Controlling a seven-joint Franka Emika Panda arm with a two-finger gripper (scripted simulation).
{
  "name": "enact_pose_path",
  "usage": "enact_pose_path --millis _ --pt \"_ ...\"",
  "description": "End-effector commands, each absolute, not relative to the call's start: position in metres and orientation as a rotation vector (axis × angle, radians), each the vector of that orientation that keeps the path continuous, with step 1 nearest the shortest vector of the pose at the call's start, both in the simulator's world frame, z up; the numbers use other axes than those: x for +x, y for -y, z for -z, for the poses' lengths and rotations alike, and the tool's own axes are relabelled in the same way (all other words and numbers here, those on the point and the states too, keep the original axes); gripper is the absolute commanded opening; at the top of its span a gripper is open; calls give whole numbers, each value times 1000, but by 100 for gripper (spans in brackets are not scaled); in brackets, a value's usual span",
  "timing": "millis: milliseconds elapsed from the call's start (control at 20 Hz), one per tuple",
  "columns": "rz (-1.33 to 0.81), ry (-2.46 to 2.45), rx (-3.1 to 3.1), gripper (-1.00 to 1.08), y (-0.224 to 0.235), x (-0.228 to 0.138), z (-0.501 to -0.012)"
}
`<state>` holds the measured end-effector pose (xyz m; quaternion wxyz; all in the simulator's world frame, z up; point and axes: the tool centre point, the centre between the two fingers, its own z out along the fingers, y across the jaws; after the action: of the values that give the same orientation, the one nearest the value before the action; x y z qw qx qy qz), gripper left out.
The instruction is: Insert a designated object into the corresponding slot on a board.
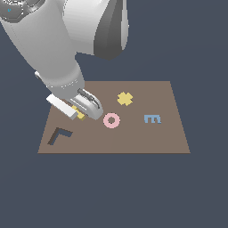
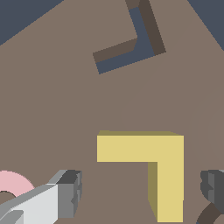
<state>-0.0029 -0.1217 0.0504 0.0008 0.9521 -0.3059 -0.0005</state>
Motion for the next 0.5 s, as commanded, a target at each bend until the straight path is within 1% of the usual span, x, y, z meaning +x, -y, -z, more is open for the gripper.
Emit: enact_pose_path --millis 0,250,450 --pt "0 972 2987 100 122 -3 -49" --pt "2 967 2988 100 122 -3 -48" --pt "1 967 2989 100 122 -3 -36"
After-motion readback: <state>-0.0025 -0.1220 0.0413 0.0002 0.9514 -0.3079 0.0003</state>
